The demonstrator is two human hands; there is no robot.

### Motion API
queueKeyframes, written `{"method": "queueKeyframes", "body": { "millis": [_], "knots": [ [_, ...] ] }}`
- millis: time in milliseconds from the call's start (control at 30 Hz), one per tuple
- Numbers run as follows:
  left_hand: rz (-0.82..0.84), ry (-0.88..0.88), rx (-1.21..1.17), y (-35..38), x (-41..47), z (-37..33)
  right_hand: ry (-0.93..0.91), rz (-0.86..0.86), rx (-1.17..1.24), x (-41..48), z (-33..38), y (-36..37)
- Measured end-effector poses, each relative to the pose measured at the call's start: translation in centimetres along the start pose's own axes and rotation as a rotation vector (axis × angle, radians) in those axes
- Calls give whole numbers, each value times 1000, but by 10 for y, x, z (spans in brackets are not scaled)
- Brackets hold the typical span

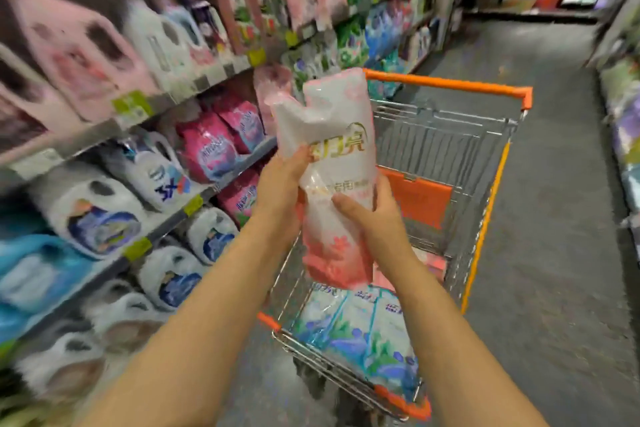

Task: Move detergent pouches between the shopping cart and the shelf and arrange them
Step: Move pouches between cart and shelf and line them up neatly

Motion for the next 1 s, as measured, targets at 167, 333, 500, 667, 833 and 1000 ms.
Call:
{"method": "queueKeyframes", "body": {
  "millis": [167, 333, 500, 667, 833, 1000],
  "knots": [
    [-116, 148, 65, -66, -36, -86, -122, 73, 59, -10, 43, 95],
    [-285, 328, 202, -158, -79, -173, -161, 216, 217, -30, 74, 217],
    [-408, 405, 486, -270, -139, -247, -214, 296, 330, -64, 109, 365],
    [-520, 473, 643, -384, -191, -324, -309, 413, 358, -113, 141, 517],
    [-710, 594, 775, -474, -231, -413, -354, 520, 371, -147, 183, 645],
    [-710, 625, 810, -548, -236, -488, -414, 589, 349, -147, 220, 756]
  ]
}}
Point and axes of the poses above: each hand's wrist, its own x-axis towards the middle knuckle, its own y-axis out of the palm, z = x × y, the point moved 4 cm from there along x, towards the middle knuckle, and after that the axes turned 5 degrees about x, right-handed, at the moved point
